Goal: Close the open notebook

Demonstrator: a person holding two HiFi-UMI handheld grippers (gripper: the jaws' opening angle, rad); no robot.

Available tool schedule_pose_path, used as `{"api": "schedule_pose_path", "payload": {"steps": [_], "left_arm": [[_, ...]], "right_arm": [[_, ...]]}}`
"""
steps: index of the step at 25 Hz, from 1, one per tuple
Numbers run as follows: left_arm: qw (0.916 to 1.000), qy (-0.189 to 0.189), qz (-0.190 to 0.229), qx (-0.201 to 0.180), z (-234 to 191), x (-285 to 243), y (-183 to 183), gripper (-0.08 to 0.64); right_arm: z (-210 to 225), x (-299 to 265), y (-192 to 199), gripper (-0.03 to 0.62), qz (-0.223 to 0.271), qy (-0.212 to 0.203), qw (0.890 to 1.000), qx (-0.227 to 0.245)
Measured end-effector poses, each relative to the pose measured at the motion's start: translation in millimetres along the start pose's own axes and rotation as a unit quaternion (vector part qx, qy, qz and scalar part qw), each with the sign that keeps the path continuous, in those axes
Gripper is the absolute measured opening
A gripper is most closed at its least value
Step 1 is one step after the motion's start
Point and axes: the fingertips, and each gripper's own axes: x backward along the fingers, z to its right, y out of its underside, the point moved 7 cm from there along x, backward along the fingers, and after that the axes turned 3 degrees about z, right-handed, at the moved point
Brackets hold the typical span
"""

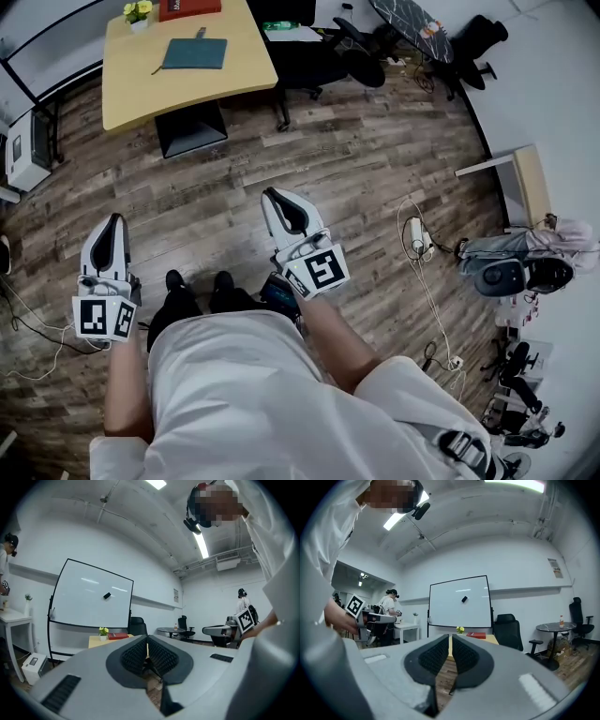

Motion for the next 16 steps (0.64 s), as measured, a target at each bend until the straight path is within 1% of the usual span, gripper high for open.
{"api": "schedule_pose_path", "payload": {"steps": [4,9,16], "left_arm": [[1.0000,0.006,-0.008,-0.002,12.2,-3.0,6.0,0.017],[0.9999,0.007,-0.008,0.003,19.9,-4.5,7.1,0.017],[0.9995,0.021,-0.021,0.012,35.3,-8.0,13.0,0.017]], "right_arm": [[7.5,9.4,4.6,0.023,-0.002,0.003,1.000,0.000],[14.0,15.4,5.6,0.023,0.003,0.011,1.000,-0.002],[20.4,28.1,11.2,0.023,-0.005,0.021,1.000,-0.013]]}}
